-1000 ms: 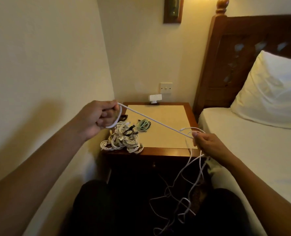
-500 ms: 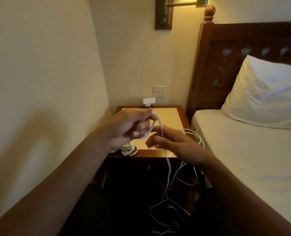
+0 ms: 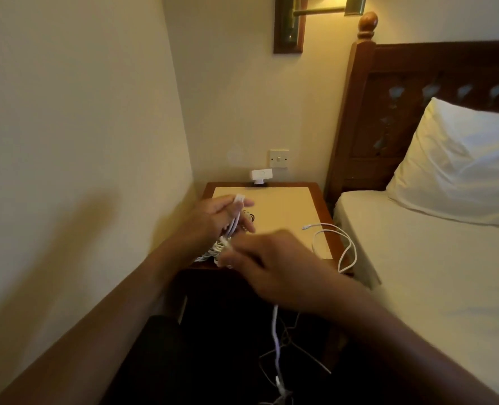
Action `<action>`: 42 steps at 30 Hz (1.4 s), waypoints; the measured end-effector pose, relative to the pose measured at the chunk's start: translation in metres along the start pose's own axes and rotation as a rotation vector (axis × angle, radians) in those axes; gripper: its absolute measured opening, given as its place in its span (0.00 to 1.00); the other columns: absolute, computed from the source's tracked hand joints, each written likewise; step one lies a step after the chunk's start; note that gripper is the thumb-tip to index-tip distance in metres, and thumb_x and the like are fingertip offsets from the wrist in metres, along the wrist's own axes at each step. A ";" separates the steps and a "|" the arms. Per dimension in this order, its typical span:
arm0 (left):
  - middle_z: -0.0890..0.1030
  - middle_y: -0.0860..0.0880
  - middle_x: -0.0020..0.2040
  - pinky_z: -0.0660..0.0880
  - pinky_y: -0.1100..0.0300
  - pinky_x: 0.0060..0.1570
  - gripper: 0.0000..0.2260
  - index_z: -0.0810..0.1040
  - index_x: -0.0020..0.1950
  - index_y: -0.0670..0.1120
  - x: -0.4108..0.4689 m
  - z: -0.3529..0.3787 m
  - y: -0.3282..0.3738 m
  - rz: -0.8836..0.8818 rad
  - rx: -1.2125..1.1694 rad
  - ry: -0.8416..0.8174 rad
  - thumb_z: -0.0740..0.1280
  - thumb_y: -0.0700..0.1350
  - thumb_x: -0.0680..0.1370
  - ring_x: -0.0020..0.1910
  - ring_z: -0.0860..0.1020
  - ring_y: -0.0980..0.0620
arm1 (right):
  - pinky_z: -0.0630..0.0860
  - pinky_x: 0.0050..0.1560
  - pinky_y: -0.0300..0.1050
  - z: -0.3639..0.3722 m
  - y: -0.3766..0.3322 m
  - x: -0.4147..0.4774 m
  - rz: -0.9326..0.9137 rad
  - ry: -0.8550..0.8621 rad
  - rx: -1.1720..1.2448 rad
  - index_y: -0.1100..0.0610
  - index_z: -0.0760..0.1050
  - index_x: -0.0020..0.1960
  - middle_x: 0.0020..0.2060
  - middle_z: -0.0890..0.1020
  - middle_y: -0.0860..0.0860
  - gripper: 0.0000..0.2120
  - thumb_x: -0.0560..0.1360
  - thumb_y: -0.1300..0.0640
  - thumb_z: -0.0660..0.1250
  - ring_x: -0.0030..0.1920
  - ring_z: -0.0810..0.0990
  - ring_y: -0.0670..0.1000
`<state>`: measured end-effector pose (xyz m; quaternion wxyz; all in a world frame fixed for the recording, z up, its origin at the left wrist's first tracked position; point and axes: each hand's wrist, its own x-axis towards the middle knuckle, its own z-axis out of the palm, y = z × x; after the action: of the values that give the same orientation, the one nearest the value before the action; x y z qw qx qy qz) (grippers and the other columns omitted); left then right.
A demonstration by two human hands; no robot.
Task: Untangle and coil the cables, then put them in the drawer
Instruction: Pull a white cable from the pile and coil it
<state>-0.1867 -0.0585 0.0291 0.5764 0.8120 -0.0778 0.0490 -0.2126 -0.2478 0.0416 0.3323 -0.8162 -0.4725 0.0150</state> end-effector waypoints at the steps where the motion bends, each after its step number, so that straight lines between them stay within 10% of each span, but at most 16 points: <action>1: 0.85 0.45 0.45 0.77 0.54 0.45 0.14 0.82 0.60 0.43 -0.006 -0.002 -0.003 -0.035 -0.038 -0.088 0.58 0.46 0.87 0.42 0.81 0.46 | 0.69 0.37 0.31 -0.015 0.003 0.006 -0.003 0.100 -0.047 0.54 0.82 0.52 0.35 0.78 0.43 0.11 0.85 0.52 0.62 0.35 0.77 0.41; 5: 0.76 0.44 0.34 0.71 0.59 0.36 0.19 0.82 0.60 0.38 -0.028 -0.011 -0.007 -0.122 -0.522 -0.373 0.56 0.47 0.86 0.30 0.72 0.52 | 0.70 0.37 0.32 -0.047 0.048 0.026 0.073 0.292 -0.043 0.52 0.86 0.54 0.36 0.82 0.40 0.09 0.83 0.52 0.67 0.37 0.78 0.40; 10: 0.67 0.49 0.28 0.65 0.64 0.27 0.18 0.83 0.54 0.36 -0.028 -0.010 0.012 -0.120 -0.741 -0.248 0.57 0.46 0.83 0.25 0.64 0.56 | 0.66 0.31 0.44 0.012 0.104 0.011 0.285 0.195 0.350 0.51 0.83 0.52 0.30 0.72 0.44 0.19 0.82 0.40 0.59 0.28 0.67 0.44; 14: 0.75 0.49 0.34 0.73 0.64 0.33 0.17 0.78 0.60 0.34 -0.008 0.001 0.022 -0.014 -0.908 -0.087 0.57 0.46 0.85 0.30 0.73 0.55 | 0.74 0.40 0.42 0.064 0.084 -0.009 0.388 -0.017 0.204 0.51 0.80 0.58 0.37 0.79 0.40 0.15 0.86 0.47 0.57 0.35 0.76 0.39; 18: 0.84 0.46 0.40 0.80 0.59 0.41 0.15 0.78 0.63 0.38 0.001 0.013 0.016 0.012 -0.475 0.020 0.58 0.46 0.86 0.36 0.81 0.50 | 0.80 0.50 0.44 0.061 0.025 -0.015 0.282 -0.323 0.019 0.52 0.76 0.64 0.50 0.81 0.48 0.12 0.86 0.49 0.59 0.44 0.79 0.45; 24: 0.85 0.48 0.41 0.77 0.57 0.44 0.20 0.82 0.54 0.45 -0.012 0.007 -0.002 -0.005 0.172 -0.142 0.55 0.54 0.86 0.38 0.82 0.46 | 0.70 0.36 0.31 -0.033 0.006 0.009 0.189 -0.029 -0.134 0.52 0.82 0.52 0.35 0.79 0.43 0.10 0.83 0.49 0.65 0.36 0.78 0.37; 29: 0.71 0.48 0.31 0.65 0.63 0.29 0.24 0.83 0.50 0.42 -0.025 -0.032 0.002 -0.039 0.130 -0.424 0.64 0.62 0.80 0.27 0.66 0.52 | 0.78 0.43 0.58 -0.064 0.077 0.017 0.222 0.020 0.019 0.47 0.85 0.48 0.39 0.85 0.49 0.08 0.76 0.44 0.71 0.41 0.81 0.56; 34: 0.62 0.49 0.26 0.60 0.68 0.21 0.15 0.80 0.40 0.39 -0.012 -0.080 -0.005 -0.041 -0.182 -0.084 0.72 0.51 0.77 0.22 0.57 0.55 | 0.79 0.46 0.64 -0.056 0.137 -0.008 0.336 0.178 0.151 0.49 0.86 0.45 0.41 0.84 0.58 0.18 0.73 0.36 0.67 0.45 0.80 0.64; 42: 0.62 0.55 0.24 0.58 0.67 0.24 0.10 0.74 0.41 0.46 0.023 -0.124 -0.013 0.014 -0.903 0.408 0.65 0.49 0.80 0.21 0.60 0.59 | 0.73 0.42 0.41 -0.043 0.209 -0.076 0.651 0.112 -0.012 0.49 0.83 0.44 0.39 0.83 0.47 0.13 0.83 0.51 0.64 0.42 0.81 0.49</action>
<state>-0.1607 0.0611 0.0618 0.8738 0.4544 0.0175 0.1723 -0.0809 -0.3993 -0.0632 0.3305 -0.9259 -0.1679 0.0727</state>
